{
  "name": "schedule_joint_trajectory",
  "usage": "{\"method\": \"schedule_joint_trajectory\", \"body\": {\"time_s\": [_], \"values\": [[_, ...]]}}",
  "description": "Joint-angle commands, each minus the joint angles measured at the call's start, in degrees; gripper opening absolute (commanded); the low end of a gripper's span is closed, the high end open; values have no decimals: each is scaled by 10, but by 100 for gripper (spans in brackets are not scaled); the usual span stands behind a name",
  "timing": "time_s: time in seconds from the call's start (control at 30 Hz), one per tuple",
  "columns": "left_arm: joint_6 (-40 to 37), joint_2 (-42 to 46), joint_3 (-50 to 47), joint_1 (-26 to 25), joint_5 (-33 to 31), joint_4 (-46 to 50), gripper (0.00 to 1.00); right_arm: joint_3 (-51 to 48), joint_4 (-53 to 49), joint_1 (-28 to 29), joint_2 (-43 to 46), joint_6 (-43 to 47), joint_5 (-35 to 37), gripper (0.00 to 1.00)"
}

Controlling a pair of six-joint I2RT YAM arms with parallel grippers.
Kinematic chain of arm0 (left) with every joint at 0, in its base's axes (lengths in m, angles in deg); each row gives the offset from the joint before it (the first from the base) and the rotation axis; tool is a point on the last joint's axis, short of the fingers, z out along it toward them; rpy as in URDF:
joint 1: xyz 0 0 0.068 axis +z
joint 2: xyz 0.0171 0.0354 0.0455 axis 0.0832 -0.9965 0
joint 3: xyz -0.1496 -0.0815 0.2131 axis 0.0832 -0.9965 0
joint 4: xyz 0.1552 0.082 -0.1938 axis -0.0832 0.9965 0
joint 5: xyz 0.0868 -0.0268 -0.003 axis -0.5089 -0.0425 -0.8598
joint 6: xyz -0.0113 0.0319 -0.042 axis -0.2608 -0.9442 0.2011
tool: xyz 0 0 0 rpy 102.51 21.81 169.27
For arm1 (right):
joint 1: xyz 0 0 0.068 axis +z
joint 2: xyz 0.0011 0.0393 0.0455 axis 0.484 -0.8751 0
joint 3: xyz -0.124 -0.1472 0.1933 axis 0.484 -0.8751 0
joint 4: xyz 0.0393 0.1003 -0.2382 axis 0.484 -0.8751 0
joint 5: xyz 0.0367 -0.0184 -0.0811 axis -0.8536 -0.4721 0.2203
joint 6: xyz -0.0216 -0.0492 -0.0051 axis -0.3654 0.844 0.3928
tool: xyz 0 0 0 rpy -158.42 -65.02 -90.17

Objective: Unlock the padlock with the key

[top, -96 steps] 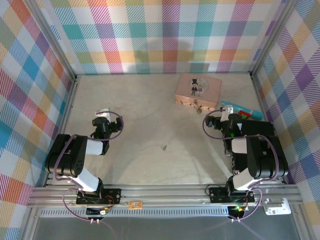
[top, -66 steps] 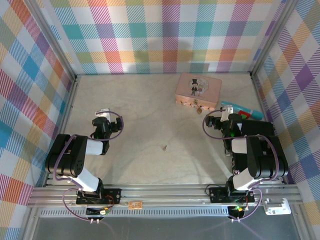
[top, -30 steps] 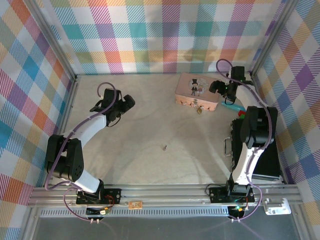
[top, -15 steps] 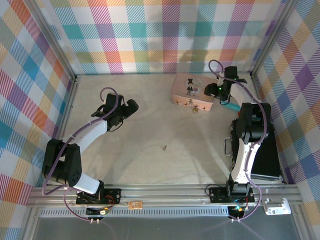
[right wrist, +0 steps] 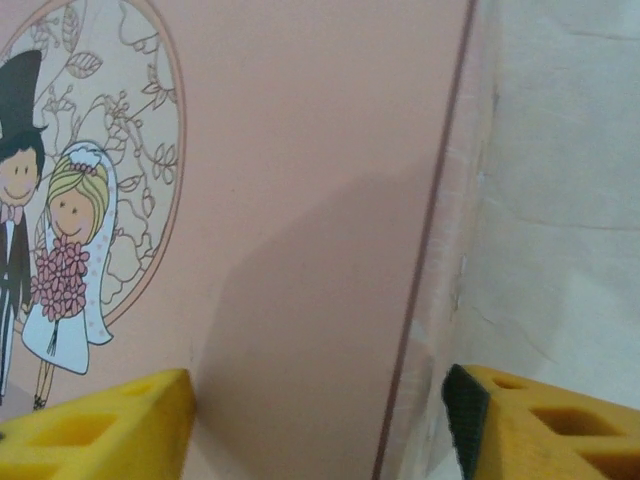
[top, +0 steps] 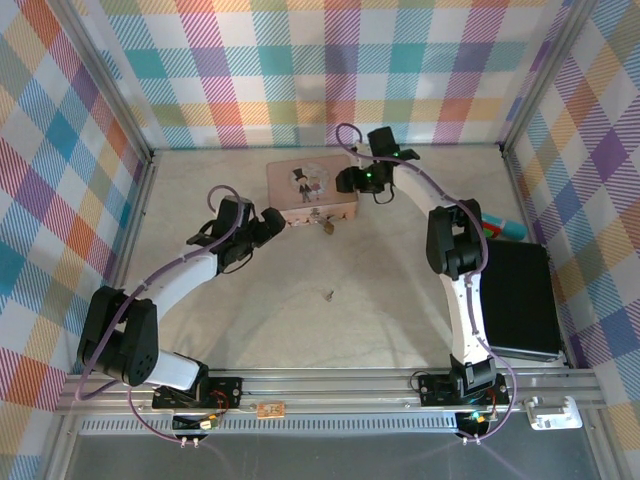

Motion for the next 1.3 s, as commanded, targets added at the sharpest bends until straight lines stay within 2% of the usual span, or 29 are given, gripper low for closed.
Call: {"method": "schedule_joint_trajectory", "body": {"time_s": [0.0, 0.13, 0.23, 0.47, 0.67, 0.8, 0.97, 1.13, 1.27], "values": [[3, 19, -13, -9, 2, 9, 100, 63, -34, -6, -4, -24, -6, 76], [7, 34, -23, -10, -3, 2, 100, 73, -50, -6, 45, -13, 17, 82], [1, 39, -19, -10, -7, 0, 100, 25, -67, -5, 111, 6, 34, 83], [30, 35, -21, -10, -38, -19, 100, -247, -68, 26, 304, 0, 48, 76], [71, 17, -16, -10, -66, -34, 100, -442, -58, 112, 413, -107, 46, 66], [84, 5, -11, -10, -77, -31, 100, -511, -40, 199, 430, -223, 109, 60], [87, 6, -15, -10, -68, -26, 100, -525, -34, 277, 400, -303, 197, 55], [85, 28, -34, -10, -80, -4, 100, -517, -12, 317, 355, -333, 221, 50], [84, 45, -44, -10, -98, 11, 100, -484, -14, 331, 317, -321, 223, 47]]}}
